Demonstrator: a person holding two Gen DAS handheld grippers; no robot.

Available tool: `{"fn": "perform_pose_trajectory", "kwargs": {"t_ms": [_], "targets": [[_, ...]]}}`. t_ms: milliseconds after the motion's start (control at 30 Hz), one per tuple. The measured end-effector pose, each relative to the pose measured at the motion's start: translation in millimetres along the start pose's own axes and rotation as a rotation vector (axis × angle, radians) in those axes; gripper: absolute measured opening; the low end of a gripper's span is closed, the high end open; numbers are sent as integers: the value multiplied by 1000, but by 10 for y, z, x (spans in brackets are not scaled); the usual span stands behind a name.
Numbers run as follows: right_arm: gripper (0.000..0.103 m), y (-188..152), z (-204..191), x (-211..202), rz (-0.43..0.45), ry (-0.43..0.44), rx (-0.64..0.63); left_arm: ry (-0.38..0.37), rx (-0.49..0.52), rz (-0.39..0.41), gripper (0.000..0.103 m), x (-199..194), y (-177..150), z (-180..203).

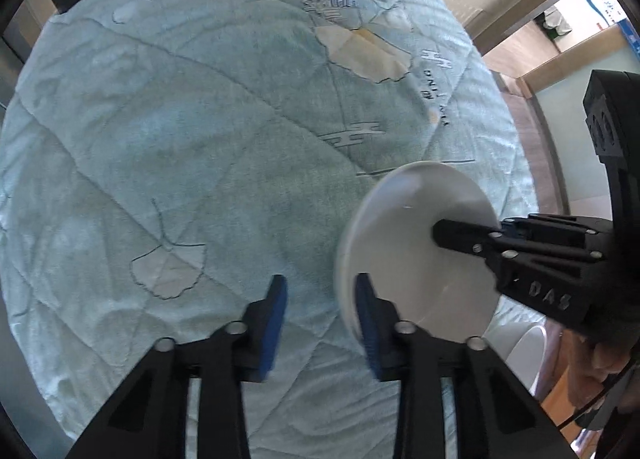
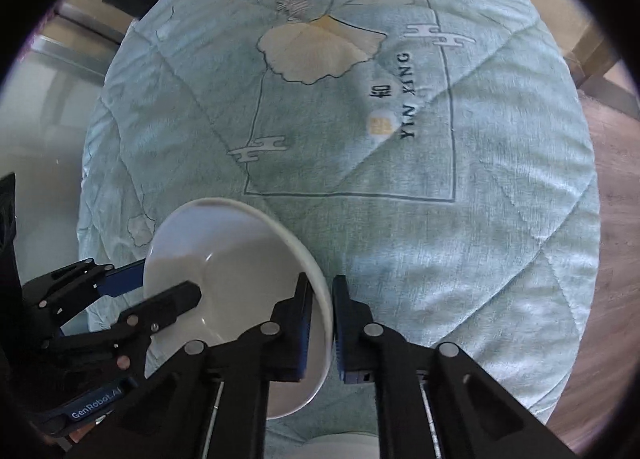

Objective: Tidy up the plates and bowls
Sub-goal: 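Lift the white bowl with both grippers and carry it over the green bowl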

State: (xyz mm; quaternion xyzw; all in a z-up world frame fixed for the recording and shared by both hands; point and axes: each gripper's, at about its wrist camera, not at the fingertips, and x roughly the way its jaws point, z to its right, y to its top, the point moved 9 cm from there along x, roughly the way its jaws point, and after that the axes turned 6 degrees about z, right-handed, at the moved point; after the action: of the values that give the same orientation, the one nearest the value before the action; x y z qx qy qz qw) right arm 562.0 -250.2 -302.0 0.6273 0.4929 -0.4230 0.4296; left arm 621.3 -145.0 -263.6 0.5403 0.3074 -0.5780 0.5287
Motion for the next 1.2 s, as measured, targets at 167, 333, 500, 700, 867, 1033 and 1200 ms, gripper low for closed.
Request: {"fn": "perform_pose_trajectory", "kwargs": {"t_ms": [167, 333, 500, 700, 867, 1033, 1200], "targets": [[9, 27, -25, 4, 8, -35, 6, -7, 8, -3, 7, 33, 10, 104], [9, 16, -65, 43, 11, -49, -9, 32, -5, -7, 4, 44, 44, 117], [7, -12, -147, -148, 54, -56, 1, 61, -7, 20, 2, -204, 8, 163], [5, -110, -322, -1035, 164, -37, -19, 66, 54, 143, 2, -1184, 34, 535], [5, -381, -546, -2001, 279, -21, -17, 100, 117, 245, 2, -2213, -134, 825], [5, -764, -812, -2732, 354, -30, -28, 112, 145, 267, 2, -3000, -585, 1099], [5, -1394, -1059, -3100, 372, -3, -50, 132, 179, 265, 2, -3509, -1257, 1275]]}}
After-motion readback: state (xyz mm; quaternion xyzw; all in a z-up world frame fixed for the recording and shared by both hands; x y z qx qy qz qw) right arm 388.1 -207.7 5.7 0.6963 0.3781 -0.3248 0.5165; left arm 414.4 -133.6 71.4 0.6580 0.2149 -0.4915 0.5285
